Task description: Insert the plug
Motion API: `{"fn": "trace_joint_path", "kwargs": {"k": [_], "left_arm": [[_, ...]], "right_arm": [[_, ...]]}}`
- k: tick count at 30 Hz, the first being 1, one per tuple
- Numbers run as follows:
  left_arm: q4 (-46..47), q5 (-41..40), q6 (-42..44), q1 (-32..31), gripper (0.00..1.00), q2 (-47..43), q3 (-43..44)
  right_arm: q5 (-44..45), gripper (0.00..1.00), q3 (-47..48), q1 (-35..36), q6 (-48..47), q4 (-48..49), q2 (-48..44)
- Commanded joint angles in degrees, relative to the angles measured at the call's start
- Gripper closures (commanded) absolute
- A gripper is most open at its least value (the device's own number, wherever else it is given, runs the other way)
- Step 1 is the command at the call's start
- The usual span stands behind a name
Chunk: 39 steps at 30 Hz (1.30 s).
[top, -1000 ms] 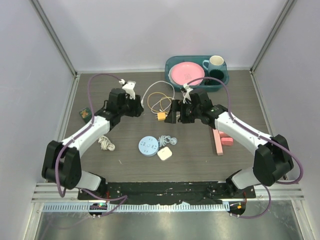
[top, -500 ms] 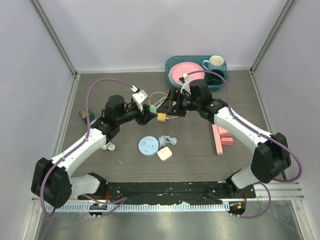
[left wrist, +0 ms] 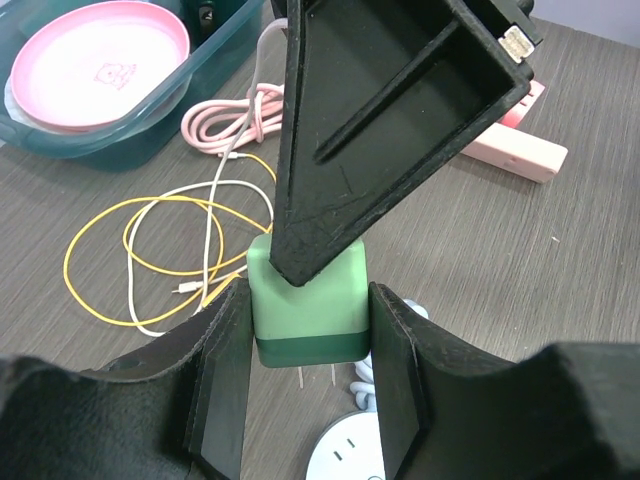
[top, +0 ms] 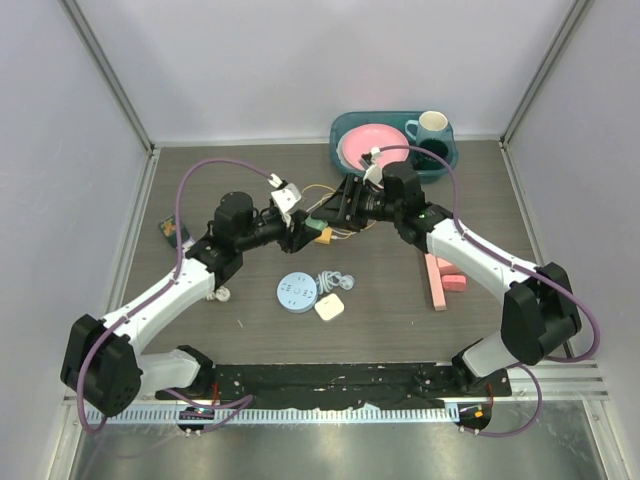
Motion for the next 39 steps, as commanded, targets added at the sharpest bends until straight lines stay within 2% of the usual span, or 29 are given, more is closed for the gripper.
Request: {"fn": "trace_joint_path", "kwargs": {"k": [1,7,13,14,17,18,20,21,23,24,27,28,32,36,39], "left_arm": [[4.5,1.5,1.1,-0.3,0.93,0.2,1.3],[4.6,1.0,1.0,-0.4,0.93,1.3,2.1],[4.3,1.3,0.9,-0.4,0.93,1.4,2.1],[4.2,1.2,0.9,-0.4,0.93,1.3,2.1],[3.5,0.6,1.0,-0.4,0.89,1.1,2.1],[3.1,0.0,1.1,-0.4,0.74,1.1,2.2],[0.9,-2.4,1.1,-0.4,0.54,0.8,2.2],[0.0,-3.8,0.9,-0.4,0.38,0.6,1.9],[-2.6,-8.4,-0.2,-0.4,0.27,-0.5,1.4],[-3.5,-9.7,-1.1,-0.4,0.17,-1.1,0.6],[-7.5,-14.8,-4.9,-0.4,0.04,-3.4,-1.5],[-7.9,-15.8,-7.7,-0.4,0.01,-4.1,-2.3],[-12.6,-18.7,-16.4,-0.4,0.00,-7.2,-7.0],[-14.8,-19.5,-25.6,-0.4,0.00,-9.2,-12.9],[-15.8,-19.4,-29.3,-0.6,0.00,-9.2,-15.3]], "right_arm": [[-3.2,0.43,0.1,0.1,0.8,3.9,0.1],[-5.2,0.50,0.1,0.1,-0.2,3.0,0.6],[-6.1,0.62,1.4,0.0,-2.5,0.1,1.7],[-6.2,0.65,1.5,0.1,-3.0,-0.2,1.8],[-7.1,0.89,1.8,0.1,-4.1,-0.5,2.5],[-7.0,0.99,2.0,0.1,-4.5,-0.4,2.4],[-6.1,0.99,2.3,0.1,-5.8,-2.5,2.1],[-4.9,0.99,2.7,-0.1,-7.5,-3.9,1.7],[-3.3,0.99,2.9,-0.5,-8.8,-5.2,1.1],[-2.6,0.99,2.7,-1.1,-10.1,-6.2,0.4],[2.4,0.99,2.3,-2.4,-12.4,-9.9,-0.9],[5.7,0.99,2.3,-3.4,-14.7,-11.0,-1.7],[16.0,0.99,2.1,-4.4,-20.8,-16.5,-4.0],[21.5,0.99,1.8,-4.5,-24.8,-19.6,-5.2],[23.3,0.99,1.2,-4.5,-26.1,-19.8,-5.5]]}}
